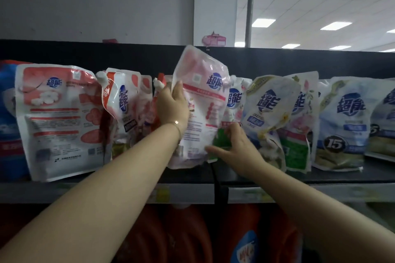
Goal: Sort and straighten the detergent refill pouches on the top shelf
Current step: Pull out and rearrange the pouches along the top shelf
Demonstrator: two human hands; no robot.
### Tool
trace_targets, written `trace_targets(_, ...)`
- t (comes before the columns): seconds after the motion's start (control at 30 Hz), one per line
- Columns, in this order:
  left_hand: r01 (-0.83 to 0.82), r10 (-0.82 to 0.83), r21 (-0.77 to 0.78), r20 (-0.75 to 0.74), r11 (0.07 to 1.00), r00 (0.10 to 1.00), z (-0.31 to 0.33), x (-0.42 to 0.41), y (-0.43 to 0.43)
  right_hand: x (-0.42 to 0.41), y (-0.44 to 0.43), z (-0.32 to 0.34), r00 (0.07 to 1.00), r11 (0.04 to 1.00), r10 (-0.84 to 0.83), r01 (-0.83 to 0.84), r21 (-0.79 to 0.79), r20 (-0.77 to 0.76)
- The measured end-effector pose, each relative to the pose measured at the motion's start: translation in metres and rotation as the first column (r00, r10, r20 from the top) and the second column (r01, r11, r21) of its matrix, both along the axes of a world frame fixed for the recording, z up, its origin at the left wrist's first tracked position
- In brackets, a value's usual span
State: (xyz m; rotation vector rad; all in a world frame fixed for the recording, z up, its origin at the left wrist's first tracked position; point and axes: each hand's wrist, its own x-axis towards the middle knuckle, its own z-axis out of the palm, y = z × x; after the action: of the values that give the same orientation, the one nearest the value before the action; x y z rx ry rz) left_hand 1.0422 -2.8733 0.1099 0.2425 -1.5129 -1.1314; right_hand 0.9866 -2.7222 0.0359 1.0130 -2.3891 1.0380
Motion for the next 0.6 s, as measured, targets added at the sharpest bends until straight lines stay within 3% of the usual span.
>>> trace_targets(0.1,0.146,-0.138,0.151,-0.06,0.978,0.989,-0.021,-0.007,0.0,0.005,-0.023,-0.005,0.995,0.995,-0.093,0.094,0.03,-0.026)
trace_targets(0.17,0.146,-0.149,0.187,0.003,0.972,0.989,-0.036,-0.012,-0.004,0.005,-0.034,-0.012,0.986,0.987,-0.153,0.156,0.033,-0.067)
trace_targets(0.27,0.138,-0.149,0.099,0.111,0.985,0.983,-0.048,-0.014,-0.016,0.004,-0.042,-0.02,0.973,0.975,-0.222,0.223,0.016,-0.067)
trace_targets(0.6,0.1,-0.028,-0.114,0.509,0.988,0.86,-0.108,0.012,-0.05,0.017,-0.087,-0.025,0.988,0.987,-0.152,0.153,0.04,-0.013)
